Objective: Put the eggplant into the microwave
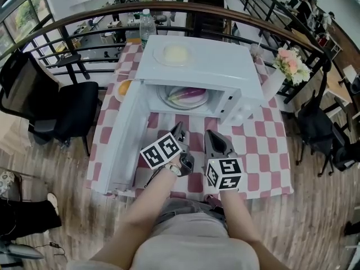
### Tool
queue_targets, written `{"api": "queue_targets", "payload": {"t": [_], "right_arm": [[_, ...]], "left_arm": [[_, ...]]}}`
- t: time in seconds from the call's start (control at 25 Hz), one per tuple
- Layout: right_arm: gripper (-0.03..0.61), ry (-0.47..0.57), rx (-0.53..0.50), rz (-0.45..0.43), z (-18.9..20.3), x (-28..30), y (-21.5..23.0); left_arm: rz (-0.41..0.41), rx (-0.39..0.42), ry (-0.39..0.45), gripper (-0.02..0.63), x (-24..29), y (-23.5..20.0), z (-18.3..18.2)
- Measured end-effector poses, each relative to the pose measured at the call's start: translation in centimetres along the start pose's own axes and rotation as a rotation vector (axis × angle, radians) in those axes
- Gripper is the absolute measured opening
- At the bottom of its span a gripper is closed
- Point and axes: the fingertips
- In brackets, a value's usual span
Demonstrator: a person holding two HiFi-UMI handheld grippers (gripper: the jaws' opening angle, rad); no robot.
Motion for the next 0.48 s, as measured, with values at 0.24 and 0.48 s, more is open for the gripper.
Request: {"api": "queue_targets", "payload": {"t": [0.24, 0.48], "right_arm": [[0.023, 0.029, -0.006, -0.018, -0.7, -0.3, -0.5], [0.023, 0.043, -0.017, -0.023, -0.7, -0.6, -0.8]], "left_arm": [[0.077, 0.251, -0.03, 0.002, -0.2, 3.0, -0.1], [0.165, 0.525, -0.024, 0.002, -0.6, 6.2, -0.5]]}}
Point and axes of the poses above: the fingertips, and each gripper's own axes: x forward along the fingers, y to its right, z out of its underside, and after that the axes turned 11 degrees about z, right-handed
